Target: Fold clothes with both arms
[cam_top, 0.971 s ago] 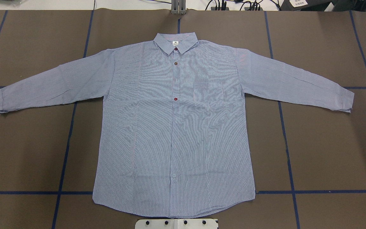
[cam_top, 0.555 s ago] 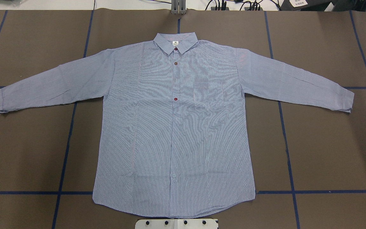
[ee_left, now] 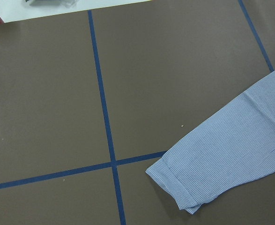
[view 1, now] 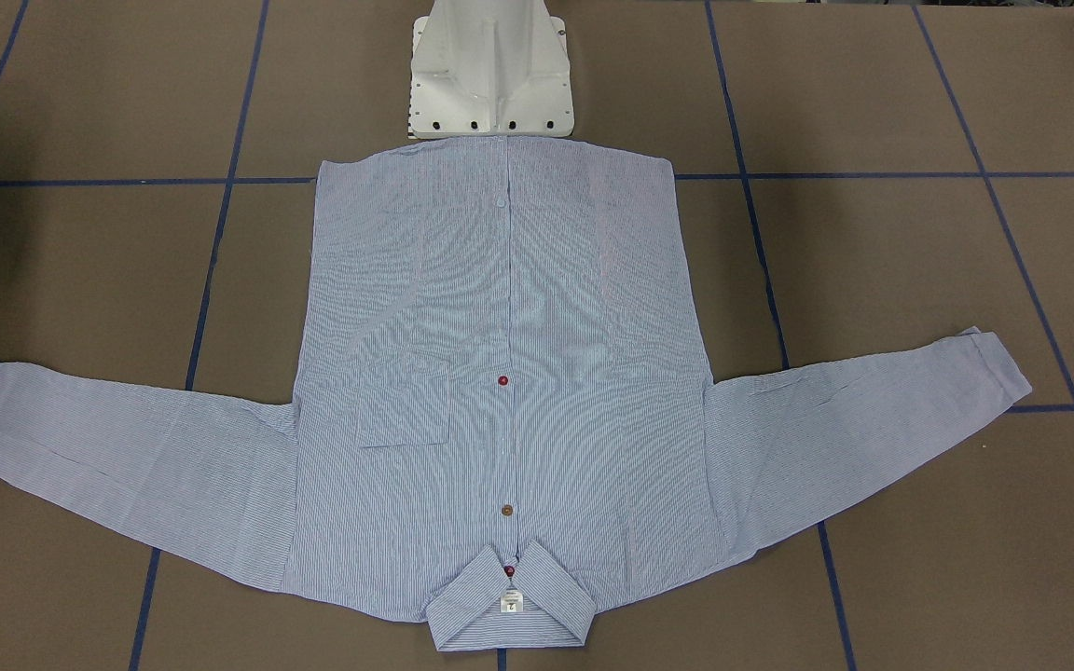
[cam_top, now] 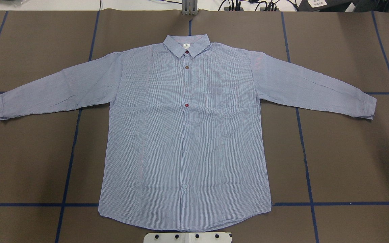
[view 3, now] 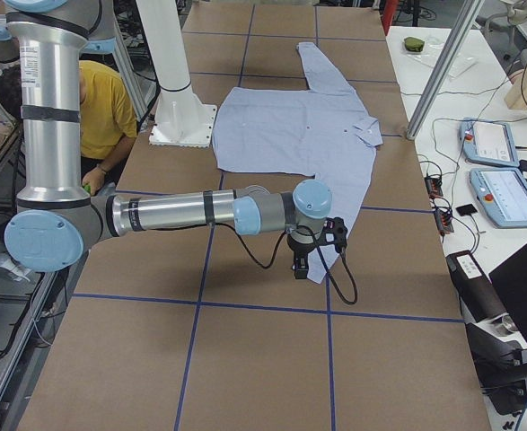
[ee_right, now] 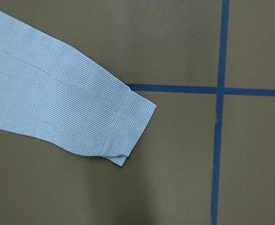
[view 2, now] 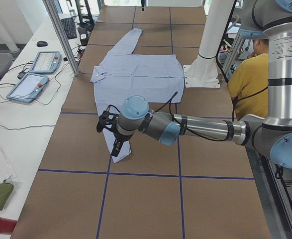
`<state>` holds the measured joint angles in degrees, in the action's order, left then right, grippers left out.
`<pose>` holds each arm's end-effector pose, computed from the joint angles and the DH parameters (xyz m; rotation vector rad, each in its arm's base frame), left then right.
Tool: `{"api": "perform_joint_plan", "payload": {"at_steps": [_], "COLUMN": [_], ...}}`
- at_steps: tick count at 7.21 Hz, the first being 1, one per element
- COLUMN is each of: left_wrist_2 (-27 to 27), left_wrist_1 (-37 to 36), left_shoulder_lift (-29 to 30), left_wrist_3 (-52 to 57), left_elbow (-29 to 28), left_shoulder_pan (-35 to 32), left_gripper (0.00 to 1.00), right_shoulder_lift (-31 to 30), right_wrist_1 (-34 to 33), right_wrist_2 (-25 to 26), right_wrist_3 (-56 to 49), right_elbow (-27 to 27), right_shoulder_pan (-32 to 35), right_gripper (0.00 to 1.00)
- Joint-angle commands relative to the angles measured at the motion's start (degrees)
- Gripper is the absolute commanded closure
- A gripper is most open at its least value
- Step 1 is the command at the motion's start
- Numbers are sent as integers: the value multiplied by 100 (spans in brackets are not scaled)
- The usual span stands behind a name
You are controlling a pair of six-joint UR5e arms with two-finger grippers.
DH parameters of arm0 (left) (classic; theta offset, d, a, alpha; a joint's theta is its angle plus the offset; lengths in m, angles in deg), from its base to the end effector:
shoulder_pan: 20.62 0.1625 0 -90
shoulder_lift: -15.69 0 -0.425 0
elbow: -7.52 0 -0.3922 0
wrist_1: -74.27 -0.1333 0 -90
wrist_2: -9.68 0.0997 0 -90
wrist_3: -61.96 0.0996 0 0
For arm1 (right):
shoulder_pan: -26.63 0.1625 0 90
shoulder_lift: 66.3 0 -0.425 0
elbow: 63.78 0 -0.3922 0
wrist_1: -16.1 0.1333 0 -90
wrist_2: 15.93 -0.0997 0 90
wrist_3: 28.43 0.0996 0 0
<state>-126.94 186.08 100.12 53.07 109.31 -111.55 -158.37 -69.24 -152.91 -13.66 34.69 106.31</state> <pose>-0.0685 -0.4677 0.5565 0.4046 0.8257 0.0398 -0.0274 -0.4883 0.5911 0.0002 -0.8372 -0.0061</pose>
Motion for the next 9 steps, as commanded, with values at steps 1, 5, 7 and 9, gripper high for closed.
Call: {"api": "perform_joint_plan", "payload": {"at_steps": [1,5,7,9], "left_wrist_2": [-13,-13,-13,-13], "left_wrist_1": [-2,576,578,587], "left_shoulder_lift": [47,109,126,135], "left_wrist_3": [-16,-25,-33,-25], "left_elbow": [-132,-492,-598,-590], "left_shoulder_pan": [13,93,101,101], "left_gripper": [0,0,0,2], "right_shoulder_lift": [-3,14,223,269], "right_wrist_1": [797,2163,3126,3138], "right_wrist_2": [231,698,883,892], "right_wrist_3": [1882,3921,4506,4728], "right_elbow": [-82,-501,-1230,-1286], "right_shoulder_pan": [-635,-1268,-1376,-1446], "right_gripper": [1,3,4,3]}}
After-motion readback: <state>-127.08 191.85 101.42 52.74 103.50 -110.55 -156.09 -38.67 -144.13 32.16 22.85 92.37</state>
